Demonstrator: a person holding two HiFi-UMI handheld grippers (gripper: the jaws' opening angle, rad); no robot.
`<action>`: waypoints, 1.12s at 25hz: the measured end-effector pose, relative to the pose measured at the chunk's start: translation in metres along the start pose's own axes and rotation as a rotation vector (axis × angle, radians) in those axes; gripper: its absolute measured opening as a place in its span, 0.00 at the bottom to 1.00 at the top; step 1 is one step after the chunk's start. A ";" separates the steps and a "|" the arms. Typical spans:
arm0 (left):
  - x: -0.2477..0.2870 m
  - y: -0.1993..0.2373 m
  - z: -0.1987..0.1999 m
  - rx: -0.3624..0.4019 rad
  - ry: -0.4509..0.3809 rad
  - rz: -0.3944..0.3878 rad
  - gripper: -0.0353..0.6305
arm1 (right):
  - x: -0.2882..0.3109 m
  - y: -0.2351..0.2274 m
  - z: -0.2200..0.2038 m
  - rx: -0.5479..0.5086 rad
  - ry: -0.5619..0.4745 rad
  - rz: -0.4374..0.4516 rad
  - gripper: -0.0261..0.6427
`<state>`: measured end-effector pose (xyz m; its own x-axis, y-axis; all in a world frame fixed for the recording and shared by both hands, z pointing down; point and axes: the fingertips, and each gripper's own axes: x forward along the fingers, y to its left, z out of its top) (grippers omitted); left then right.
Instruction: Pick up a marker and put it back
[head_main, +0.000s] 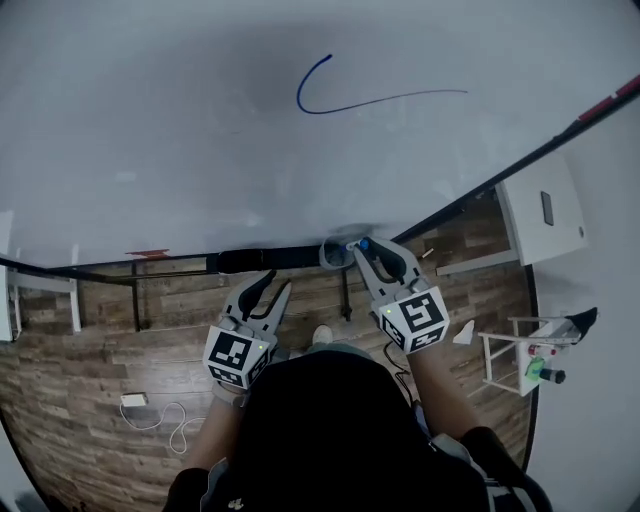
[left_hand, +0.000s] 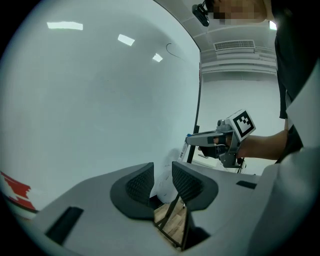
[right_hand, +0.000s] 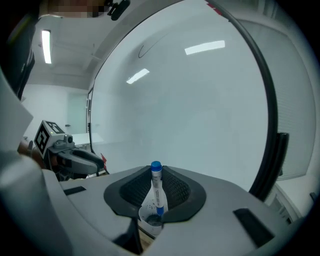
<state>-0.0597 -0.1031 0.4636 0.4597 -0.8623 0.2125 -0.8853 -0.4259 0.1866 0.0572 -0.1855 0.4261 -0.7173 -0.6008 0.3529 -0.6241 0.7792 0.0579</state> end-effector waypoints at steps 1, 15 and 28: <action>0.003 -0.002 0.002 0.006 0.001 -0.017 0.24 | -0.005 -0.003 0.003 0.008 -0.007 -0.017 0.18; 0.056 -0.032 0.025 0.095 0.006 -0.239 0.24 | -0.069 -0.036 -0.009 0.136 -0.043 -0.248 0.18; 0.080 -0.054 0.028 0.136 0.031 -0.324 0.24 | -0.103 -0.036 -0.043 0.211 -0.025 -0.339 0.18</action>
<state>0.0225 -0.1568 0.4441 0.7183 -0.6685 0.1929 -0.6934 -0.7103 0.1206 0.1667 -0.1439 0.4276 -0.4657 -0.8236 0.3237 -0.8747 0.4840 -0.0270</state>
